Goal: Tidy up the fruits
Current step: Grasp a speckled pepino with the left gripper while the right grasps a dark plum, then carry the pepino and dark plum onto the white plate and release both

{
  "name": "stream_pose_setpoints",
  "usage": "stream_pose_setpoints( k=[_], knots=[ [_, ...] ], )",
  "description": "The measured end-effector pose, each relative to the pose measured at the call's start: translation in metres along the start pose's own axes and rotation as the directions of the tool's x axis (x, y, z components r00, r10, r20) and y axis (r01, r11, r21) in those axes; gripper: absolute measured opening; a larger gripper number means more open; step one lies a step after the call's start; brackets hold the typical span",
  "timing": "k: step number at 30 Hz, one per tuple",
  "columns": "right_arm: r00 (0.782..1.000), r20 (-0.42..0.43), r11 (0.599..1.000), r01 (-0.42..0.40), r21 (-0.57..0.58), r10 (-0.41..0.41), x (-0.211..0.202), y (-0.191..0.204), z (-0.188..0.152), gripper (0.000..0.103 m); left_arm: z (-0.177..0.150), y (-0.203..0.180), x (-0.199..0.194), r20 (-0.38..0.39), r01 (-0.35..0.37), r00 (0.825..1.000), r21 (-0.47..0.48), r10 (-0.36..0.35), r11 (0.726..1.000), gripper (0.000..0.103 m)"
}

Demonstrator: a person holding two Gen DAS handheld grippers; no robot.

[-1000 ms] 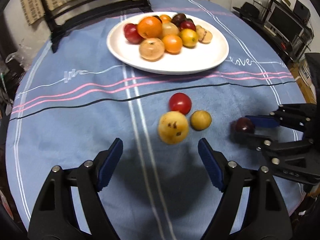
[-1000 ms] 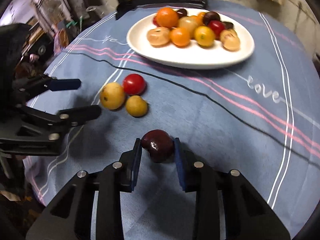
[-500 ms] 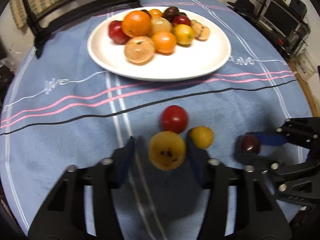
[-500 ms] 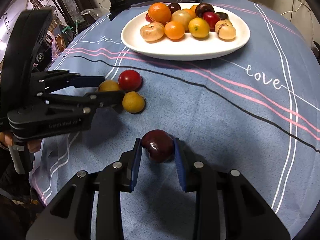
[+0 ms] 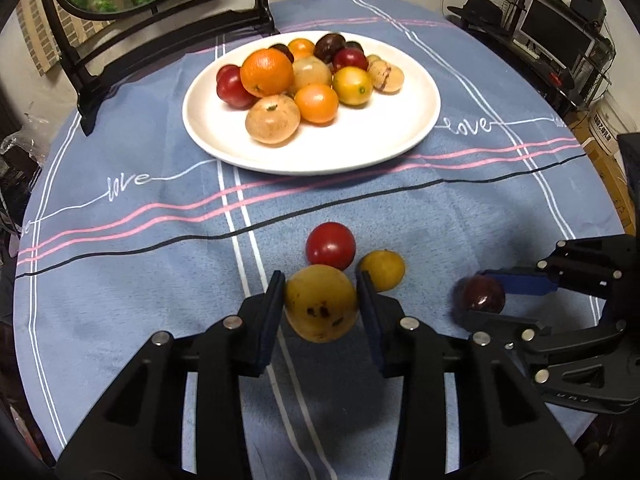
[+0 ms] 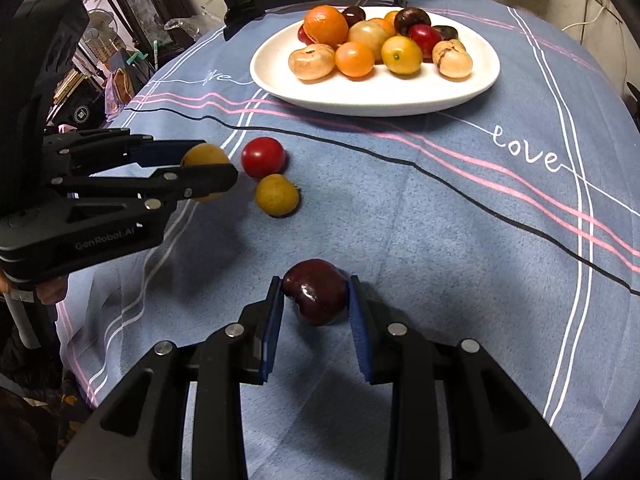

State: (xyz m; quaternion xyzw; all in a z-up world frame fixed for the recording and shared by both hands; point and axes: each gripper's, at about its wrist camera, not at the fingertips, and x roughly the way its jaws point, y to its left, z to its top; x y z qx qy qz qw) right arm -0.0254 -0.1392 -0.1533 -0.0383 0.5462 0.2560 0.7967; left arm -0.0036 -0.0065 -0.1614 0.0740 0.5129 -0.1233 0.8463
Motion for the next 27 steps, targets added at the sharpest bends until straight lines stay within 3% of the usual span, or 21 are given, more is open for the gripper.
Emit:
stream_pose_setpoints(
  k=[19, 27],
  knots=[
    [0.997, 0.060, 0.999, -0.049, 0.006, 0.048, -0.030, 0.020, -0.010, 0.032, -0.001, -0.011, -0.050, 0.079, -0.018, 0.997, 0.024, 0.016, 1.000, 0.038],
    [0.986, 0.158, 0.999, -0.049, -0.019, 0.052, -0.066, 0.017, 0.021, 0.032, 0.025, 0.002, -0.074, 0.143, -0.010, 0.990, 0.001, 0.010, 1.000, 0.037]
  ],
)
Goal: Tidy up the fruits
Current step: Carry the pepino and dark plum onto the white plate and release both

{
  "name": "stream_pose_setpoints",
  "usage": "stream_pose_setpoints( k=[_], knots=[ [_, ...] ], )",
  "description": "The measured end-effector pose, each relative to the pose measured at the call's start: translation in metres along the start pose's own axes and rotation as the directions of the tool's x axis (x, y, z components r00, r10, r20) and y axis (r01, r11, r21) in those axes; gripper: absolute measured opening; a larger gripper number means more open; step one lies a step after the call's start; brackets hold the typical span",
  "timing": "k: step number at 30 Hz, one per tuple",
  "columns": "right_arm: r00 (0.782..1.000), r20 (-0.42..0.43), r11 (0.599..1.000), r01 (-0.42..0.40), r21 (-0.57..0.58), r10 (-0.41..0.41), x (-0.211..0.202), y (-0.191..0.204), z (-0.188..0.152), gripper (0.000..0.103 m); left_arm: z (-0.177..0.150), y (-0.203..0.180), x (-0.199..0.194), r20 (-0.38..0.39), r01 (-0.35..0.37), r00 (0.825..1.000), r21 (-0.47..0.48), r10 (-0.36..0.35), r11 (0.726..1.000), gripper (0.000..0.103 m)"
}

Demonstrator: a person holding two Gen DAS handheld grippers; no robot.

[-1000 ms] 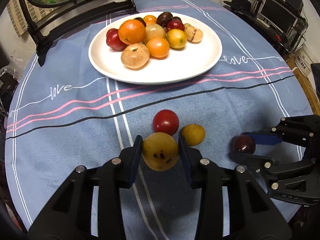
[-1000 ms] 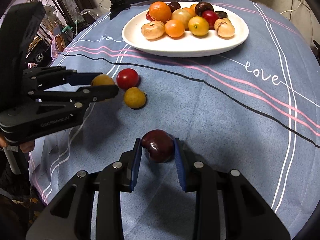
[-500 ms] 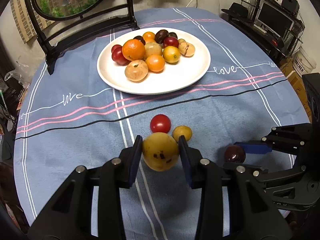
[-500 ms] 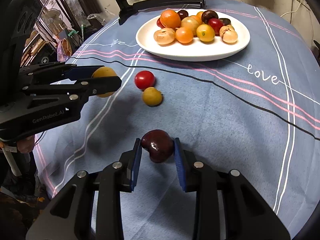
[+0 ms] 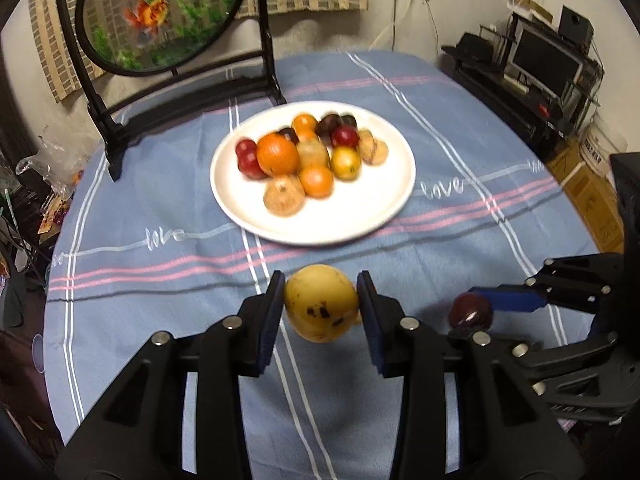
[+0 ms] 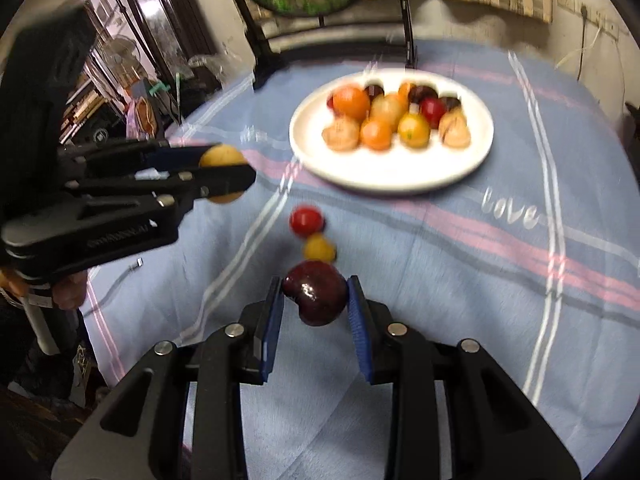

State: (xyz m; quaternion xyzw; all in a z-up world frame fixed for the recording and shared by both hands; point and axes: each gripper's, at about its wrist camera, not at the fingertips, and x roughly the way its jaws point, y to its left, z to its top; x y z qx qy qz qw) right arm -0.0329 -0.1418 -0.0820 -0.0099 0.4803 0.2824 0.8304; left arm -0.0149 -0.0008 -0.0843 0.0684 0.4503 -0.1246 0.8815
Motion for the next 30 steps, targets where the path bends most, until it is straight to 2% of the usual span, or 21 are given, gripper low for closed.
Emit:
stream_pose_setpoints(
  k=[7, 13, 22, 30],
  knots=[
    [0.992, 0.124, 0.999, 0.026, -0.042, -0.020, -0.034, -0.005, 0.052, 0.032, 0.039, 0.013, -0.012, 0.066, -0.015, 0.998, -0.017, 0.016, 1.000, 0.037],
    [0.983, 0.179, 0.998, 0.041, -0.044, -0.032, -0.037, -0.014, 0.087, 0.032, 0.069, 0.013, -0.009, 0.099, -0.024, 0.995, -0.015, 0.025, 1.000, 0.037],
    [0.981, 0.190, 0.999, 0.051, -0.010, -0.048, -0.019, -0.042, 0.126, 0.032, 0.096, 0.010, 0.020, 0.091, -0.030, 0.995, -0.008, 0.030, 1.000, 0.037],
    [0.984, 0.175, 0.999, 0.042, 0.014, -0.044, 0.003, -0.059, 0.145, 0.032, 0.110, 0.015, 0.054, 0.050, -0.036, 0.998, -0.010, 0.036, 0.999, 0.037]
  ],
)
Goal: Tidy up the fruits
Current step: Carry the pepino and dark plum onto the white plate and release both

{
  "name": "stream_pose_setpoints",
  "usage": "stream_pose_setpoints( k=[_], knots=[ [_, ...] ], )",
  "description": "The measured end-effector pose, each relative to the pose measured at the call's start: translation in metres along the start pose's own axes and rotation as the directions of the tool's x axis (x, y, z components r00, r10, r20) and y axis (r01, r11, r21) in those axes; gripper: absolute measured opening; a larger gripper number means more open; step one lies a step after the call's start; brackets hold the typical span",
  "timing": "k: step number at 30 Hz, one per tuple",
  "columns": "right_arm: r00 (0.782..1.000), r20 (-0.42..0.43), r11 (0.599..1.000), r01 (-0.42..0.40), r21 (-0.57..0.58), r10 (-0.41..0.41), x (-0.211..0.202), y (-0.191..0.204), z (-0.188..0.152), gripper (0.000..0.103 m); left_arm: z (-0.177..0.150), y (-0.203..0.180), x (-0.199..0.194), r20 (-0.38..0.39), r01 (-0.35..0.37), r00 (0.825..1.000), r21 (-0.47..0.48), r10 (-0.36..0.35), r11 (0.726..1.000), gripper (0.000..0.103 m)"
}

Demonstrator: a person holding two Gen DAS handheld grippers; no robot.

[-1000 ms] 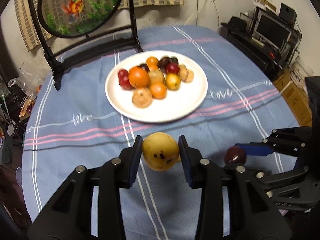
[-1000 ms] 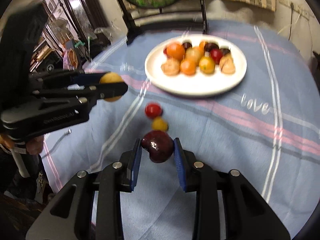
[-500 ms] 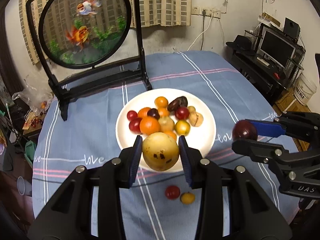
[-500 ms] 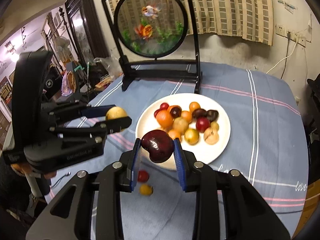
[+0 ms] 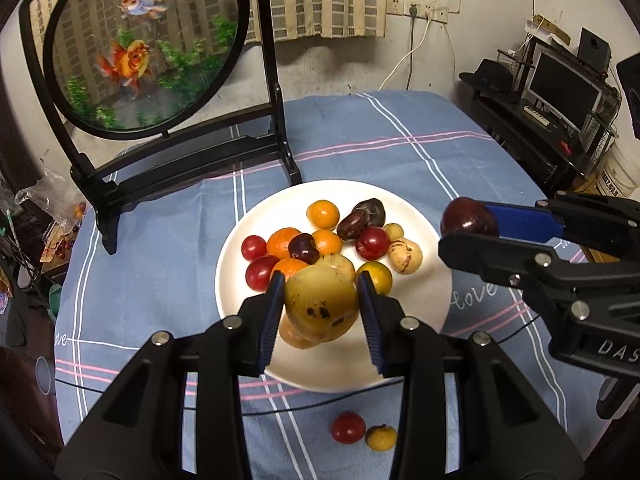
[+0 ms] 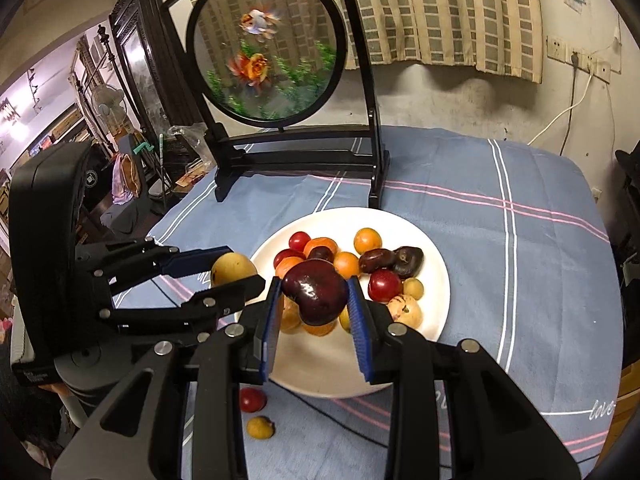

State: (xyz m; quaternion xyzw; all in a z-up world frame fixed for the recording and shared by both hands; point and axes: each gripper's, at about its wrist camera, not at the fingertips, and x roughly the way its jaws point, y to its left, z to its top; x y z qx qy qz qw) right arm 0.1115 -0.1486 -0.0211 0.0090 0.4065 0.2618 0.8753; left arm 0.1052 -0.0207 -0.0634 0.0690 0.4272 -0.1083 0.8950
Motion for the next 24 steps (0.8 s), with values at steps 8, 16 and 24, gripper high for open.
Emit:
stream_pose_setpoints(
  k=[8, 16, 24],
  knots=[
    [1.000, -0.025, 1.000, 0.000, 0.025, 0.001, 0.025, -0.015, 0.005, 0.032, 0.005, 0.005, 0.028, -0.029, -0.016, 0.999, 0.006, 0.017, 1.000, 0.037],
    [0.999, -0.045, 0.999, -0.007, 0.032, 0.008, 0.041, -0.022, 0.008, 0.032, 0.011, 0.004, 0.043, -0.043, -0.014, 0.999, 0.009, 0.015, 1.000, 0.038],
    [0.998, -0.059, 0.999, -0.004, 0.039, 0.007, 0.052, -0.027, 0.008, 0.032, 0.013, 0.006, 0.052, -0.052, -0.017, 0.998, 0.004, 0.017, 1.000, 0.038]
  ],
)
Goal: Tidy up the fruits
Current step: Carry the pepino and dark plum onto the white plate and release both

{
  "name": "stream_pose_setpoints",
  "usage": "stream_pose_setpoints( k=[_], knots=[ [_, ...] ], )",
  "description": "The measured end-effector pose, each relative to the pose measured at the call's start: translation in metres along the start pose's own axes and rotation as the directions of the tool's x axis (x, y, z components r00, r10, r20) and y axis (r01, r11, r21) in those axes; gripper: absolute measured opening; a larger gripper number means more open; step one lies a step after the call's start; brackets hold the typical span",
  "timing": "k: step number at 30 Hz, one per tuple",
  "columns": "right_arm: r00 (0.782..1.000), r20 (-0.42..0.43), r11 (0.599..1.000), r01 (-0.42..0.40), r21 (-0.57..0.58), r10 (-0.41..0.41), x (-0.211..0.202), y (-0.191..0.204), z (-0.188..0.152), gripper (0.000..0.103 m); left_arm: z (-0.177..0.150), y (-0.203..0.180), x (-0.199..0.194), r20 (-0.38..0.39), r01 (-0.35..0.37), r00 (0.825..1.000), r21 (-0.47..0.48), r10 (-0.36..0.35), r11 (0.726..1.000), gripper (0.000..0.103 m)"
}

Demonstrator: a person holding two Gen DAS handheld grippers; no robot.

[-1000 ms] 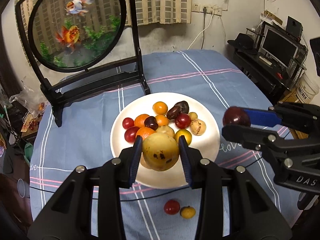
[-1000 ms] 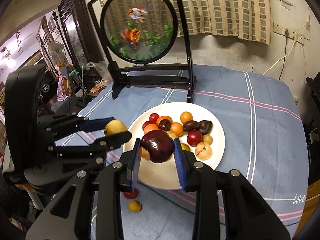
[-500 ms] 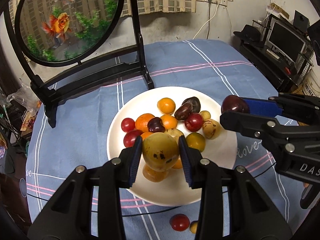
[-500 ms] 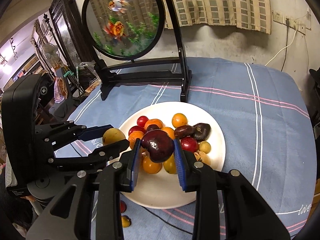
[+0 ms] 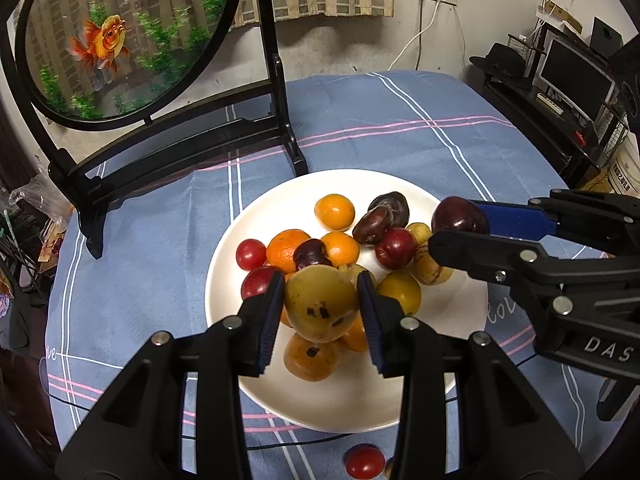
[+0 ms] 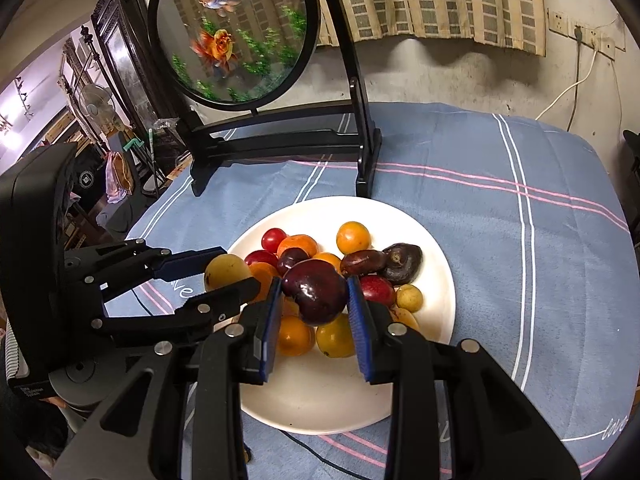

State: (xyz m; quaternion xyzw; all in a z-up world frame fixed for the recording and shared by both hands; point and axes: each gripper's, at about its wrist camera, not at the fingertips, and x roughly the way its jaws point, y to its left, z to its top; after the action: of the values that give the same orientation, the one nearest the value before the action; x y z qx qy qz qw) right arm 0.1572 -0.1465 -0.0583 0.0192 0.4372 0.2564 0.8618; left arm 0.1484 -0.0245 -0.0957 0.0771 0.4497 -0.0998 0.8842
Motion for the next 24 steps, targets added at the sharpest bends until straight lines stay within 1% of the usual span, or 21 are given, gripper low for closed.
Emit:
stream_pose_setpoints(
  k=[14, 17, 19, 20, 21, 22, 23, 24],
  knots=[
    [1.000, -0.007, 1.000, 0.001, -0.003, -0.001, 0.009, -0.002, 0.006, 0.032, 0.003, 0.002, 0.005, -0.002, -0.003, 1.000, -0.002, 0.003, 1.000, 0.038],
    [1.000, -0.028, 1.000, -0.001, -0.012, 0.001, 0.015, -0.001, 0.008, 0.033, 0.003, 0.002, 0.008, -0.009, -0.005, 1.000, 0.000, 0.005, 1.000, 0.038],
    [0.998, -0.038, 0.999, 0.043, -0.023, -0.044, 0.021, 0.001, 0.010, 0.036, 0.003, 0.002, 0.011, -0.021, -0.010, 1.000, -0.001, 0.010, 1.000, 0.038],
    [0.998, -0.041, 0.999, 0.046, -0.020, -0.047, 0.024, 0.000, 0.011, 0.038, 0.004, 0.002, 0.013, -0.025, -0.013, 1.000, -0.003, 0.013, 1.000, 0.040],
    [0.998, -0.041, 0.999, 0.045, -0.012, -0.045, 0.025, -0.002, 0.012, 0.039, 0.004, 0.002, 0.014, -0.029, -0.011, 1.000, -0.005, 0.011, 1.000, 0.047],
    [0.998, -0.044, 0.999, 0.049, -0.002, -0.049, 0.027, -0.004, 0.014, 0.041, 0.004, 0.002, 0.014, -0.026, -0.018, 1.000, -0.005, 0.018, 1.000, 0.052],
    [0.998, -0.043, 0.999, 0.049, 0.001, -0.049, 0.027, -0.005, 0.015, 0.045, 0.004, 0.003, 0.014, -0.015, -0.036, 0.999, -0.003, 0.036, 0.999, 0.058],
    [0.998, -0.038, 0.999, 0.046, 0.005, -0.046, 0.026, -0.006, 0.016, 0.052, 0.004, 0.003, 0.014, -0.014, -0.032, 0.999, -0.001, 0.032, 0.999, 0.058]
  ],
)
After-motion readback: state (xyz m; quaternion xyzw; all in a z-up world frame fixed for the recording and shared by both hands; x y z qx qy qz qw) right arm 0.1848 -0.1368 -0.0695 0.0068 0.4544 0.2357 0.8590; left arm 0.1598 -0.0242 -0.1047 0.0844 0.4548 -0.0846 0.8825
